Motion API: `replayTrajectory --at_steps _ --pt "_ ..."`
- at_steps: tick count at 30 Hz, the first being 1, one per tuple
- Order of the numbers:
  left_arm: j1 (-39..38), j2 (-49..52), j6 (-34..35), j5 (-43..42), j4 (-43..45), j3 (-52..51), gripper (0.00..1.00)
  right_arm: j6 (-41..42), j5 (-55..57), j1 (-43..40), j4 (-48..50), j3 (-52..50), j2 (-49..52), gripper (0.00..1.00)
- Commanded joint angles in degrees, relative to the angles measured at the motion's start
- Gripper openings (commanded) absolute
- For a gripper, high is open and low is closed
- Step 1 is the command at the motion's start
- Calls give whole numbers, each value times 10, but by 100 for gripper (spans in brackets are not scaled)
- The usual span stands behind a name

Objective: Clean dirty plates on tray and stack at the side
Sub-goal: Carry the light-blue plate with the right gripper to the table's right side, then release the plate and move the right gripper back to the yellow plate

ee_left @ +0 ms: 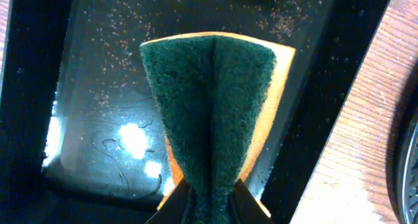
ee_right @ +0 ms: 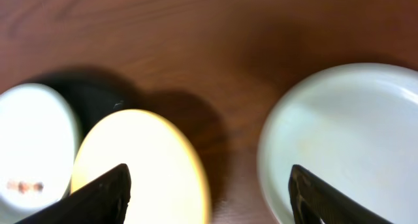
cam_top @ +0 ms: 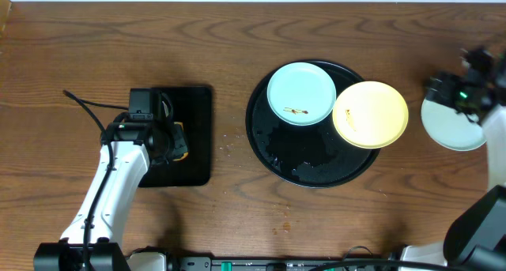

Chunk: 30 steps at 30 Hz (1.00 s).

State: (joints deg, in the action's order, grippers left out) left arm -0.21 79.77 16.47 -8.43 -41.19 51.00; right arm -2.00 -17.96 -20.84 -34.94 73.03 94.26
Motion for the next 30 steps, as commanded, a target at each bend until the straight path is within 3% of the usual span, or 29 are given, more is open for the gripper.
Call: replayTrajectory --at_steps 1,10,14,20,27,30 --pt "2 0 -3 5 -2 2 15 -69 88 53 -29 37 -13 78" --pt "2 0 -4 6 -7 2 15 -60 60 67 -89 37 53 70" --pt "2 0 -4 6 1 2 15 -42 61 66 -98 36 101 46" --pt "2 0 -4 6 1 2 15 -27 69 66 -94 36 141 43" --pt "2 0 -4 6 1 2 15 -1 74 66 -102 36 141 5" --pt "2 0 -4 6 1 2 15 26 74 66 -133 37 131 1"
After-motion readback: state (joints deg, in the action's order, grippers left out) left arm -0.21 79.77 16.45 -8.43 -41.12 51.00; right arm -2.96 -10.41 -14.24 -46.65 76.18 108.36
